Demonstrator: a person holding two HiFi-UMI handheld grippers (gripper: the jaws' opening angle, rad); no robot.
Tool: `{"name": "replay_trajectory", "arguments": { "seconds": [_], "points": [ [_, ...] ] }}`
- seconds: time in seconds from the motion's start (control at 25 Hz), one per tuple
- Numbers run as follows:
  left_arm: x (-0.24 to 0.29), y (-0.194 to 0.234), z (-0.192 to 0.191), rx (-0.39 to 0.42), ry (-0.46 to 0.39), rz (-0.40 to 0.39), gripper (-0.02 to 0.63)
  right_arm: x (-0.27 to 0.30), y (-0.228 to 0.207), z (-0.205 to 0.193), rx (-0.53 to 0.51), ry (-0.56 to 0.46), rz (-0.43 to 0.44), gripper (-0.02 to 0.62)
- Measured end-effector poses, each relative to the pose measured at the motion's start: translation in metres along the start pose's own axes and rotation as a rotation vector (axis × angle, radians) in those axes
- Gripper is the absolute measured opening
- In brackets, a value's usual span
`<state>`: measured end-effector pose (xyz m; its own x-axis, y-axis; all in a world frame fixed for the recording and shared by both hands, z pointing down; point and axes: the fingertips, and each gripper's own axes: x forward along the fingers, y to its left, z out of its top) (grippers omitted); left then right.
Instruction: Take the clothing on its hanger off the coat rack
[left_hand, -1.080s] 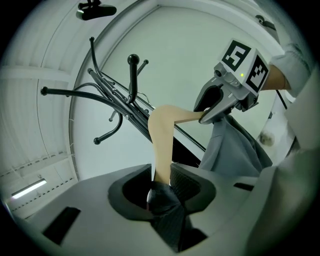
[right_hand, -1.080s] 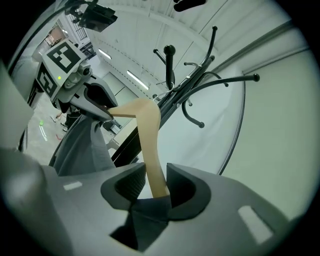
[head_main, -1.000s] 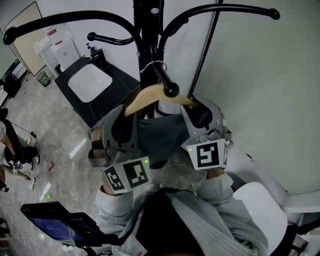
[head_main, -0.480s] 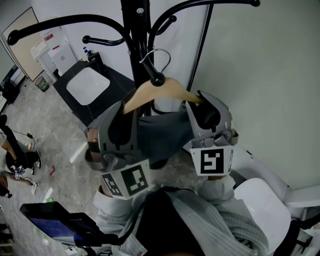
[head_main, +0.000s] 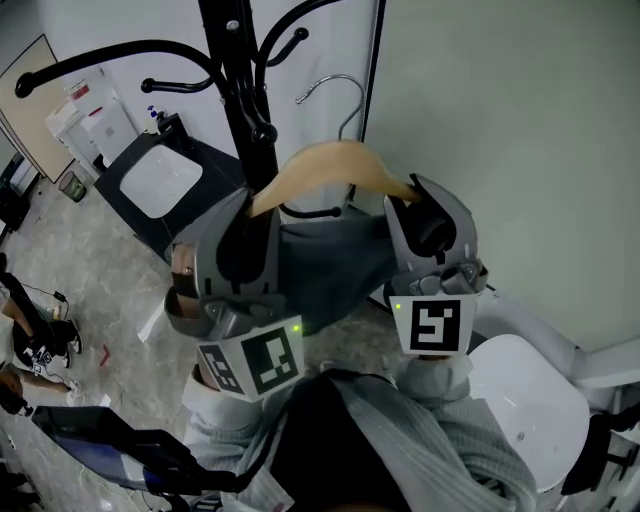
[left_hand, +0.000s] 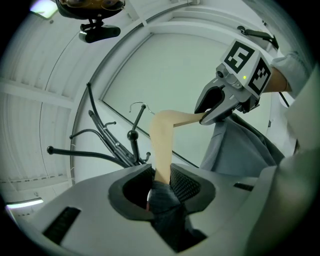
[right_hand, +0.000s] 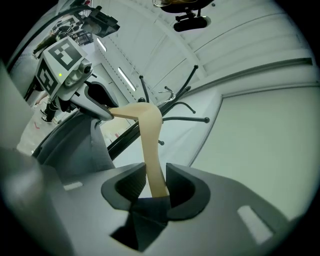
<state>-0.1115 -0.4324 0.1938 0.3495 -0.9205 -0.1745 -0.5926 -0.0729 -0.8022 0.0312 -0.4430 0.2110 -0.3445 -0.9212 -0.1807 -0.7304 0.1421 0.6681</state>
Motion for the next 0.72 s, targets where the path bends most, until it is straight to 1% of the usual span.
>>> {"name": "replay_trajectory", "arguments": {
  "seconds": [0.16, 0.4, 0.72],
  "points": [
    [0.011, -0.029, 0.032, -0.01, -0.077, -0.069, 0.114, -0.034, -0.026, -0.023, -0.006, 0.08, -0.07, 0.121],
    [0.026, -0.076, 0.069, -0.062, -0.175, -0.176, 0.114, -0.08, -0.057, -0.055, -0.029, 0.21, -0.158, 0.121],
    [0.052, -0.136, 0.099, -0.099, -0.246, -0.282, 0.114, -0.117, -0.085, -0.103, -0.031, 0.335, -0.238, 0.123]
  ]
}}
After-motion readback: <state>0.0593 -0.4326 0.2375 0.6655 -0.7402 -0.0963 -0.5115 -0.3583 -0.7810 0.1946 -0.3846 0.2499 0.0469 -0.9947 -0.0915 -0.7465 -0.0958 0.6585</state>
